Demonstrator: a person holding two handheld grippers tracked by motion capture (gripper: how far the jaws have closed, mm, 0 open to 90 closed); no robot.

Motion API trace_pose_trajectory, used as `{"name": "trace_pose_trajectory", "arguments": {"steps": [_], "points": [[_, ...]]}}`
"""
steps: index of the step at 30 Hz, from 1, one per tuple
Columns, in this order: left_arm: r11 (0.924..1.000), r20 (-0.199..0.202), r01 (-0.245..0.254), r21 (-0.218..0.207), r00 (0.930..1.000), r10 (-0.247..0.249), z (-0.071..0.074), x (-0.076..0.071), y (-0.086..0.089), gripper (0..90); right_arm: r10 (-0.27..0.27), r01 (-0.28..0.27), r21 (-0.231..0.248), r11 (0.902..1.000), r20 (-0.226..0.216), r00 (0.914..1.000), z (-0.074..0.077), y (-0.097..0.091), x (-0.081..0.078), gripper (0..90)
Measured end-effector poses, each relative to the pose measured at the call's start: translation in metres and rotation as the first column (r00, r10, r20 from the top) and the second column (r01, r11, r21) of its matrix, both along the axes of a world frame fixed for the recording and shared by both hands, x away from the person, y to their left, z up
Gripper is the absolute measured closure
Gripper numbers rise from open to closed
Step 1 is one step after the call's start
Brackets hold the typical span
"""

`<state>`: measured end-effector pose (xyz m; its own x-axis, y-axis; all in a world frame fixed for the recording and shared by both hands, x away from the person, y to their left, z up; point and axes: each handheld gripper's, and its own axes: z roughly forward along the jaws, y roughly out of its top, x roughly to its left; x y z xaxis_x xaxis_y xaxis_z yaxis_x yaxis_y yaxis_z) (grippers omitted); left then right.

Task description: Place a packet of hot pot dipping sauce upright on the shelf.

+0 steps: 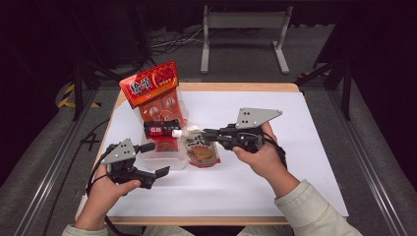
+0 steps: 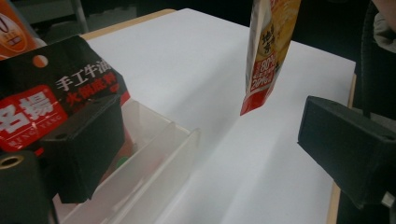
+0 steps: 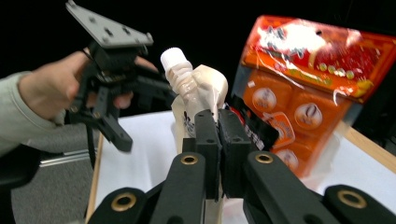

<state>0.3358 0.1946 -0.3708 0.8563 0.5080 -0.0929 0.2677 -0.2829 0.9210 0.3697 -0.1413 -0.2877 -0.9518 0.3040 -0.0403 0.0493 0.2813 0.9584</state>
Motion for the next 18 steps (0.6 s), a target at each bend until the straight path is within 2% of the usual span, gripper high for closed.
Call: {"name": "trace_pose_trajectory", "arguments": {"steps": [4, 7, 9, 11, 14, 15, 16, 18], "points": [[0.9991, -0.009, 0.036, -0.022, 0.9993, -0.036, -0.002, 0.000, -0.007, 10.7, 0.024, -0.024, 0.034, 0.9991, 0.008, 0.9997, 0.004, 0.006, -0.005, 88.1], [0.9958, -0.017, 0.078, -0.049, 0.9967, -0.079, -0.004, 0.000, -0.014, 13.3, 0.039, -0.040, 0.055, 0.9977, 0.012, 0.9992, 0.006, 0.011, -0.007, 88.2], [0.9926, -0.005, 0.106, -0.058, 0.9943, -0.107, -0.005, 0.000, -0.022, 16.8, 0.052, -0.053, 0.067, 0.9964, 0.013, 0.9985, 0.007, 0.015, -0.008, 88.2], [0.9922, -0.002, 0.112, -0.056, 0.9937, -0.112, -0.005, 0.001, -0.024, 19.2, 0.060, -0.061, 0.070, 0.9957, 0.015, 0.9981, 0.007, 0.018, -0.010, 88.2], [0.9847, 0.017, 0.150, -0.089, 0.9887, -0.149, -0.006, 0.002, -0.032, 22.6, 0.077, -0.078, 0.079, 0.9938, 0.016, 0.9969, 0.006, 0.022, -0.013, 88.2], [0.9847, 0.017, 0.150, -0.089, 0.9887, -0.149, -0.006, 0.002, -0.032, 24.0, 0.082, -0.083, 0.083, 0.9931, 0.015, 0.9965, 0.005, 0.024, -0.013, 88.2], [0.9773, 0.014, 0.176, -0.119, 0.9844, -0.175, -0.006, 0.003, -0.035, 25.9, 0.087, -0.087, 0.088, 0.9923, 0.012, 0.9962, 0.004, 0.025, -0.013, 88.1], [0.9742, 0.020, 0.191, -0.120, 0.9816, -0.190, -0.007, 0.003, -0.037, 26.4, 0.090, -0.091, 0.093, 0.9915, 0.010, 0.9959, 0.003, 0.027, -0.014, 88.2]]}}
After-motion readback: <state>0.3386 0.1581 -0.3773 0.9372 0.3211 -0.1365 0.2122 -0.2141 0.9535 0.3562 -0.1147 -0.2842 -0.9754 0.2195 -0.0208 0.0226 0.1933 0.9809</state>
